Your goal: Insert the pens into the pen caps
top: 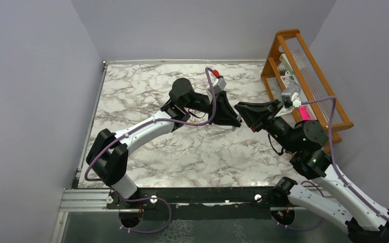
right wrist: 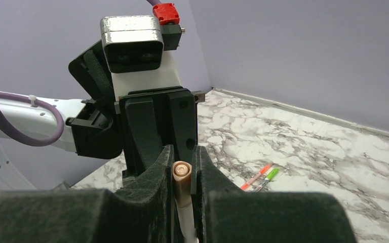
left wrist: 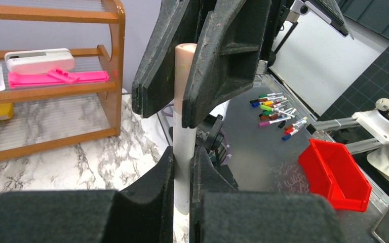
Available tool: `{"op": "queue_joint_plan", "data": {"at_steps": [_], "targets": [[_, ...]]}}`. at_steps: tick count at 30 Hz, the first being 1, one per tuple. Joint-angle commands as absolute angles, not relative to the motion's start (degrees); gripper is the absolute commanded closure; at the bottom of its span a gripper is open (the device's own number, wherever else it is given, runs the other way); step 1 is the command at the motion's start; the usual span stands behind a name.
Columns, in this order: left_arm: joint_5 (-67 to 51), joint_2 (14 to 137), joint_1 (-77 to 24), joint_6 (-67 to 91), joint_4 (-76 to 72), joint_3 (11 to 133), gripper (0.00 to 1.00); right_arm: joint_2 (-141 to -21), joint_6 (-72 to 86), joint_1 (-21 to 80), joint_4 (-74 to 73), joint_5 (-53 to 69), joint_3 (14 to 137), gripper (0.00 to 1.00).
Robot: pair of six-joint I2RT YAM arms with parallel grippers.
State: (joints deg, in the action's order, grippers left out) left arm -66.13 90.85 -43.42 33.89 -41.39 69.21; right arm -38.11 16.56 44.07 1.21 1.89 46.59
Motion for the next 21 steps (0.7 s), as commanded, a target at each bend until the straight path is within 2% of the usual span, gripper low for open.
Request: {"op": "queue_joint_plan", "data": {"at_steps": [1,21], "targets": [[-52.22,90.41,-42.17,35.02,-50.02,77.45,1.00,-41.55,20.79,45.97,-17.71,13.75,40.56,0.99],[-51.15,92.67,-40.89,35.37,-50.53,83.26,1.00,-41.13,23.97,45.97,-22.90,16.18,33.67,0.99]]}}
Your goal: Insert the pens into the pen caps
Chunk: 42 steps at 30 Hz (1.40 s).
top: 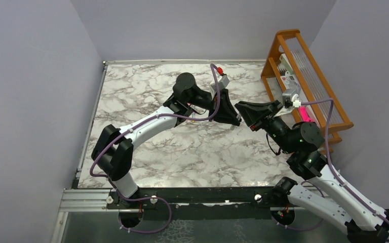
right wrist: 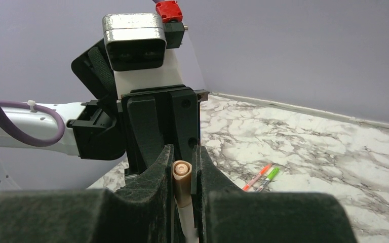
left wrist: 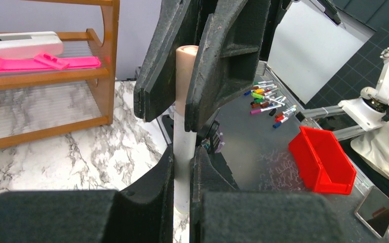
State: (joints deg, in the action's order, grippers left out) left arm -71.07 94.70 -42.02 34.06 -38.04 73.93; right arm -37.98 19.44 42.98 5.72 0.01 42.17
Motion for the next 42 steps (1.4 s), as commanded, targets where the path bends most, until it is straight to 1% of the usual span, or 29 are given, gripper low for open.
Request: {"op": "queue_joint_plan", "data": {"at_steps": [1,15,20,24,28,29,30,33,36,38,42], "targets": [[-51.15,92.78,-40.87,35.41,-50.66,83.38,1.00,-41.13,24.13,45.97,-22.86,16.60,33.37,0.99],[-50.90,94.42,-40.43,36.47,-51.89,85.68,1.00,-39.85,27.38,45.96,-21.59,21.46,27.17,0.99],[-50.95,94.90,-40.43,37.00,-52.43,85.49,1.00,-39.69,27.45,45.99,-21.44,21.80,26.88,0.99],[-51.85,94.60,-40.43,37.16,-53.00,84.11,1.00,-37.86,27.91,45.98,-21.01,20.12,28.79,0.99],[-51.90,93.06,-40.44,36.25,-53.00,78.70,1.00,-33.92,29.43,45.94,-18.36,15.32,31.18,0.99],[-51.82,92.54,-40.43,35.95,-53.00,75.91,1.00,-32.78,29.66,45.95,-17.25,13.93,31.69,0.98],[-51.70,92.07,-40.39,35.67,-53.01,73.56,1.00,-31.82,29.66,45.97,-16.41,12.52,32.13,0.93],[-50.74,91.15,-39.90,35.20,-52.92,67.39,1.00,-30.12,30.00,45.97,-15.75,5.89,33.98,0.75],[-48.99,90.79,-38.91,35.43,-52.91,62.73,1.00,-29.54,30.86,45.97,-18.49,-3.85,35.74,0.61],[-48.39,91.40,-37.96,35.99,-53.04,60.80,1.00,-29.09,31.09,45.97,-20.38,-7.77,36.19,0.58],[-46.76,93.03,-36.70,35.97,-53.06,58.36,1.00,-26.66,32.36,45.94,-21.97,-11.47,34.85,0.58]]}}
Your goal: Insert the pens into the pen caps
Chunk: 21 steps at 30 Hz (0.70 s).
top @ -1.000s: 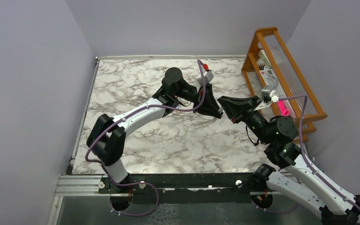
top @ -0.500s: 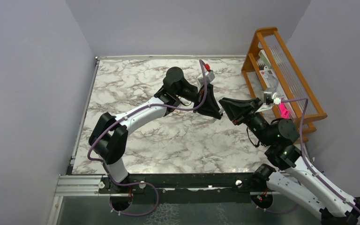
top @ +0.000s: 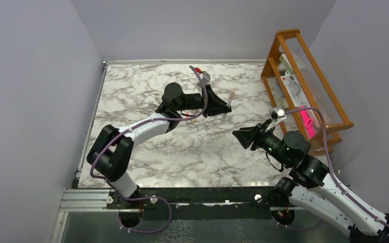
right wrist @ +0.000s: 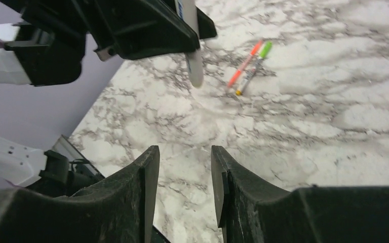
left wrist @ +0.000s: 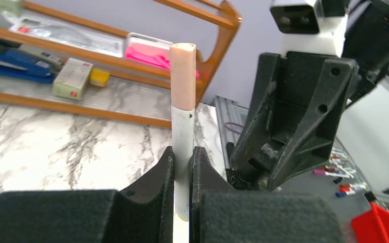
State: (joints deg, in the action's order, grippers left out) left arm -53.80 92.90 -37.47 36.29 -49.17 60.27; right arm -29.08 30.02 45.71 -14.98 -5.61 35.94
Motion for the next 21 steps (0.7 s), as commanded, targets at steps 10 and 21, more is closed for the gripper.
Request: {"op": "queue_joint_plan", "data": {"at_steps": [10,21], "targets": [[-14.91,100.69,-35.26,30.08,-31.69,57.37,1.00,-23.45,35.42,45.97,-25.67,-13.32,31.98,0.58],[7.42,112.06,-35.65,20.27,2.00,77.44,1.00,-24.17,35.61,45.97,-23.11,-11.99,26.75,0.59]]}}
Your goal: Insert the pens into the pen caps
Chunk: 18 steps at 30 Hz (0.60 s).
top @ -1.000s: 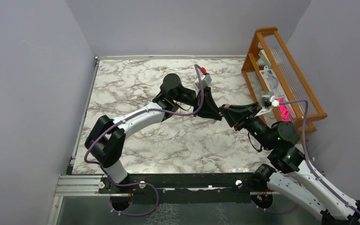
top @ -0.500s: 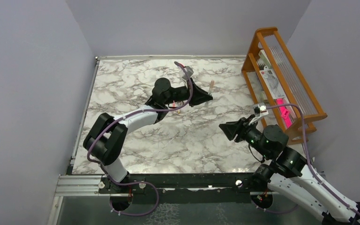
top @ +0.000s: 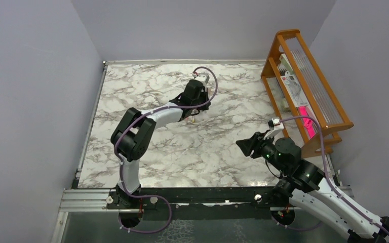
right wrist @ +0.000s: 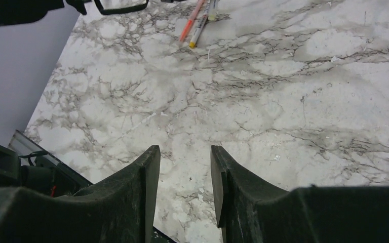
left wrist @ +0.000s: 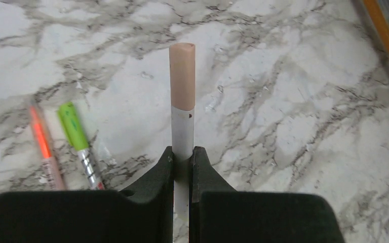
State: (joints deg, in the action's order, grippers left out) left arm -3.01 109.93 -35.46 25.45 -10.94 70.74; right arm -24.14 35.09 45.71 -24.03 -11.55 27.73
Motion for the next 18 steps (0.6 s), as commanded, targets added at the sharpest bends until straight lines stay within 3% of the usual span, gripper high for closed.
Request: {"op": "queue_joint_plan", "data": {"at_steps": [1,18], "targets": [[8.42,112.60,-35.60,20.07,2.80,77.82,1.00,-24.24,35.60,45.97,-22.77,-11.97,26.48,0.59],[6.81,119.59,-34.62,23.92,11.68,81.96,1.00,-24.36,36.11,45.92,-24.09,-13.57,25.10,0.62]]}}
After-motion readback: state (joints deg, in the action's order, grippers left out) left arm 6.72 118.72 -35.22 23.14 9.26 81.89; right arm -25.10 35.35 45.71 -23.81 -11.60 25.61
